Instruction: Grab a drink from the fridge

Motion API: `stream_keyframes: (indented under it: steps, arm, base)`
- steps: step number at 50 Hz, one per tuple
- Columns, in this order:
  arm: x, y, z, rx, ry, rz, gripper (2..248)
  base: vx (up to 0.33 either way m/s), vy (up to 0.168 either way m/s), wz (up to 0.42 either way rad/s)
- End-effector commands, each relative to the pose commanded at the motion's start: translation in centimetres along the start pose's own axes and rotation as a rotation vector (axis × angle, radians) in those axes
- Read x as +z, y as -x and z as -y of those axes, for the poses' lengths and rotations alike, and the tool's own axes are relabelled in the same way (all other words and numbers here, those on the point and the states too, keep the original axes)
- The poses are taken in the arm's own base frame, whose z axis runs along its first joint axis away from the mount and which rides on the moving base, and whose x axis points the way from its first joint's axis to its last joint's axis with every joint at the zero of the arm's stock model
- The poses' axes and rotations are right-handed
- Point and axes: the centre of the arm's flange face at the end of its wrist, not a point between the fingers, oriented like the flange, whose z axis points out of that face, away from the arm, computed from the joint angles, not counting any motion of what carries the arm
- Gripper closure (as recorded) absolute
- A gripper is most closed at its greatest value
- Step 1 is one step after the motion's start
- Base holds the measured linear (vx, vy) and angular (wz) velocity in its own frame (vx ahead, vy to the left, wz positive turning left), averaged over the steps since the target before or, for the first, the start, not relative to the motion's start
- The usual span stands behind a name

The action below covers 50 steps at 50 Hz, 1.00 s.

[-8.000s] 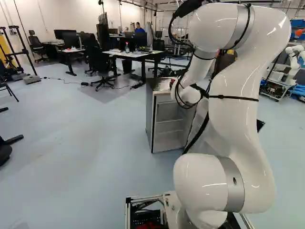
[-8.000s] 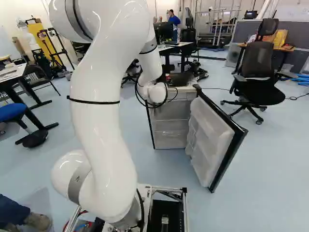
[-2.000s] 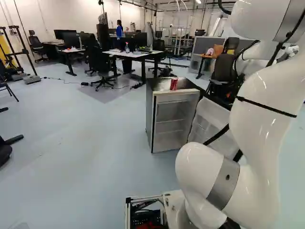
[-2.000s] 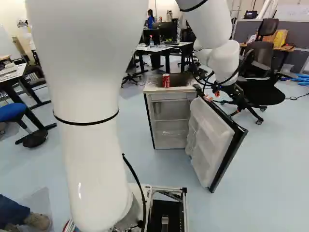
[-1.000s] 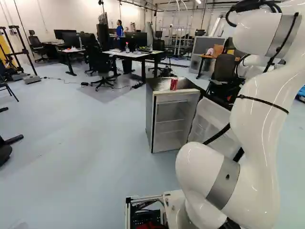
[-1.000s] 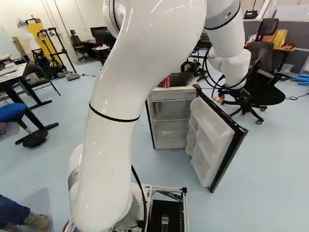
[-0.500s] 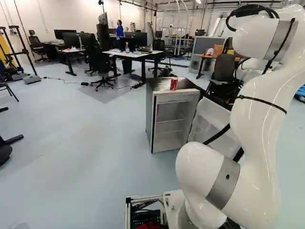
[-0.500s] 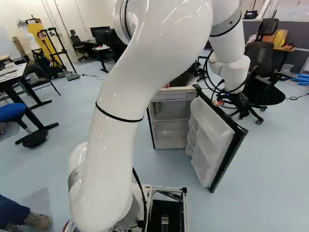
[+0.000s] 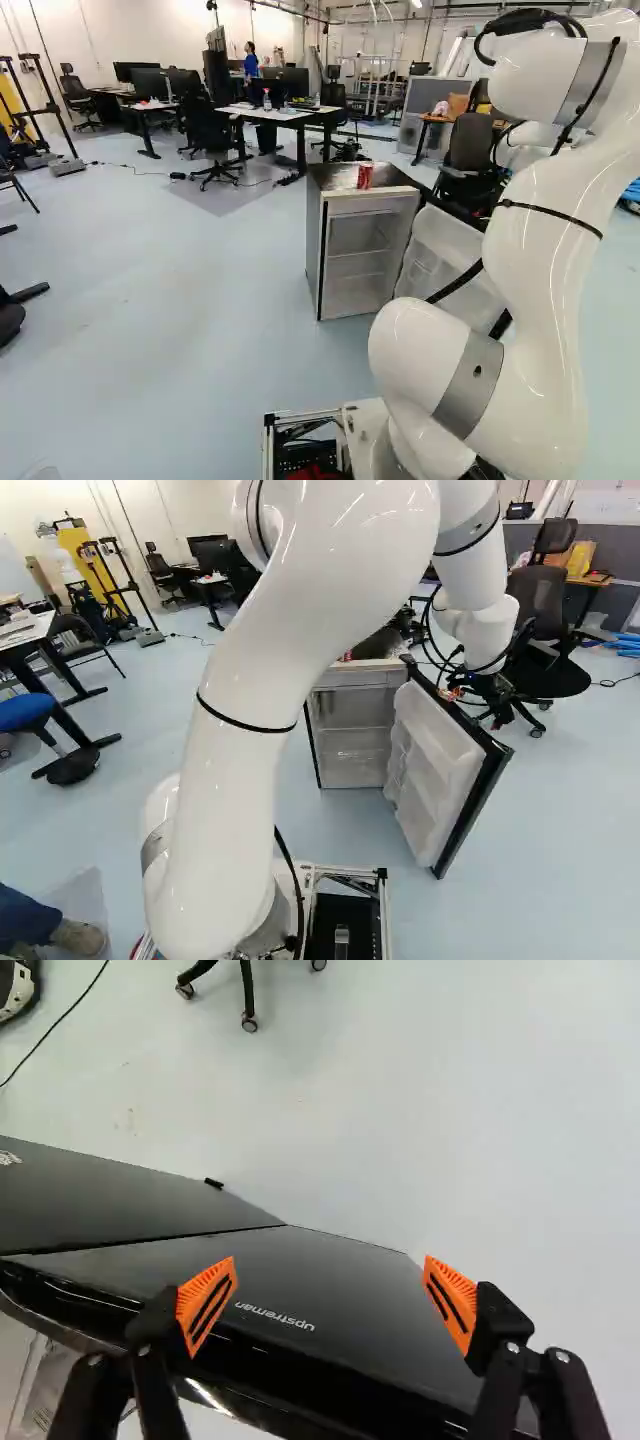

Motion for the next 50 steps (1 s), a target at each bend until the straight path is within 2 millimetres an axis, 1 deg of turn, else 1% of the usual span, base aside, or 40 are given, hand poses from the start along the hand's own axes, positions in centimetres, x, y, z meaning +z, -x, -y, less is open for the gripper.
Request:
stream_keyframes:
  steps: [50]
  arm:
    - [-0.7,1.9,0.4,-0.008,0.001,0.06,3]
  base:
    - [0.0,0.0,0.0]
